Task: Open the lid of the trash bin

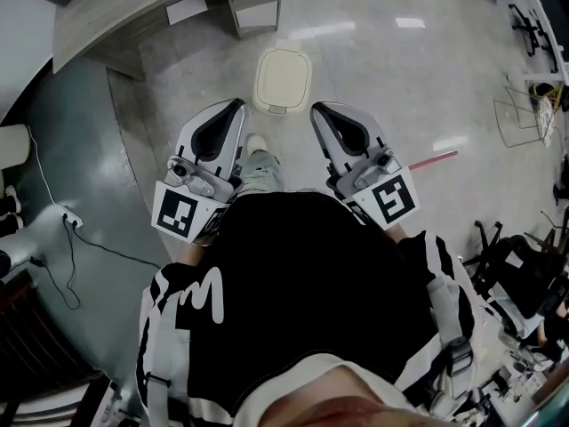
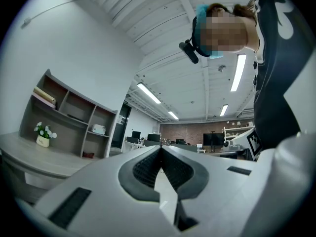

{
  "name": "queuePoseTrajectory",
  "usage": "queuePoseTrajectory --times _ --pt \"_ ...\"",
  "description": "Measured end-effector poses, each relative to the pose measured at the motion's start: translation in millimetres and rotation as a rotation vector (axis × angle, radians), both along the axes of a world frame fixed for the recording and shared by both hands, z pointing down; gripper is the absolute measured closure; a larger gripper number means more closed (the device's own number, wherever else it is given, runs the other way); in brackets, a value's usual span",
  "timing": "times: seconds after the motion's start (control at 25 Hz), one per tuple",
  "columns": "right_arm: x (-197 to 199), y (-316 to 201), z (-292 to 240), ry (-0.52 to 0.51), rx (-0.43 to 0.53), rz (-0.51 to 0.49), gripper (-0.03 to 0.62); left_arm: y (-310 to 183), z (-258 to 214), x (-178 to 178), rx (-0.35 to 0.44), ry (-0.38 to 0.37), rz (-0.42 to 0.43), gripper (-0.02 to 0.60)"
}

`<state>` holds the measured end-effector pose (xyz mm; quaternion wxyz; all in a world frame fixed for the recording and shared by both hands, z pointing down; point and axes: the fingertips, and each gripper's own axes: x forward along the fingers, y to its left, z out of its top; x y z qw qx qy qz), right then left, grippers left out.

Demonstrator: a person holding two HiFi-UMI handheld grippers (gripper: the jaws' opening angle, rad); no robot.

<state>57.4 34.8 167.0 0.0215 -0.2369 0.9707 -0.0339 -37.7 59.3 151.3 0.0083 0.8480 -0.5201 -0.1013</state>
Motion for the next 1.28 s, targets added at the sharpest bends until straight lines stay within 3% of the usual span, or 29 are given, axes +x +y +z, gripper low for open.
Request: queuePoseTrajectory --times 0.52,1.28 --pt "-46 -59 9 0.011 -0.004 0.079 0.585 -64 11 -50 0.001 0.001 0.082 0.58" --pt "-59 -84 -6 0.0 -0.001 0.153 0.585 -96 -4 -63 0.002 -0.001 0.152 0.58"
